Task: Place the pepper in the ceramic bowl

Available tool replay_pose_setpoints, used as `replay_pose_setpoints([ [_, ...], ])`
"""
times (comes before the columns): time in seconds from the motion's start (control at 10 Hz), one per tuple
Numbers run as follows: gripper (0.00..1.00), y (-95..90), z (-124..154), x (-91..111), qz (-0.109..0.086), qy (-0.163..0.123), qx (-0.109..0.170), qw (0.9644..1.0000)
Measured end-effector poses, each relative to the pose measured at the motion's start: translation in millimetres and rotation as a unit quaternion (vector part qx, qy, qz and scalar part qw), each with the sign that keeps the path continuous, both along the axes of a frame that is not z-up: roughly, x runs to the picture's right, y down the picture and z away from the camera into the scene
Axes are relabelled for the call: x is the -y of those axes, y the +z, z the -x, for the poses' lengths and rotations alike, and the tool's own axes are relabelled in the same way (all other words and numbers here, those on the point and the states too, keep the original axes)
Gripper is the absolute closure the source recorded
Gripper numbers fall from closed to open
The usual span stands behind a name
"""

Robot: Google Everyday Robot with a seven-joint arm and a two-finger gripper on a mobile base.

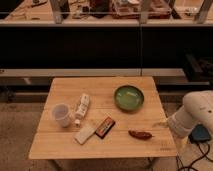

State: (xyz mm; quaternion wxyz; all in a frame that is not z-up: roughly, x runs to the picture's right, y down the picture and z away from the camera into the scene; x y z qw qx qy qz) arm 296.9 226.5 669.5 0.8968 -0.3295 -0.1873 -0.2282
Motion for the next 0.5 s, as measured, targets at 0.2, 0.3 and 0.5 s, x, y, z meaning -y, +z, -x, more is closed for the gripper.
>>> replay_pose_setpoints([
  [0.2, 0.2, 0.0, 0.0, 0.0, 0.0, 0.0, 0.0, 1.0],
  [0.3, 0.2, 0.0, 0.0, 0.0, 0.0, 0.0, 0.0, 1.0],
  [0.5, 0.2, 1.0, -0.5, 0.7, 0.001, 0.005, -0.004, 1.0],
])
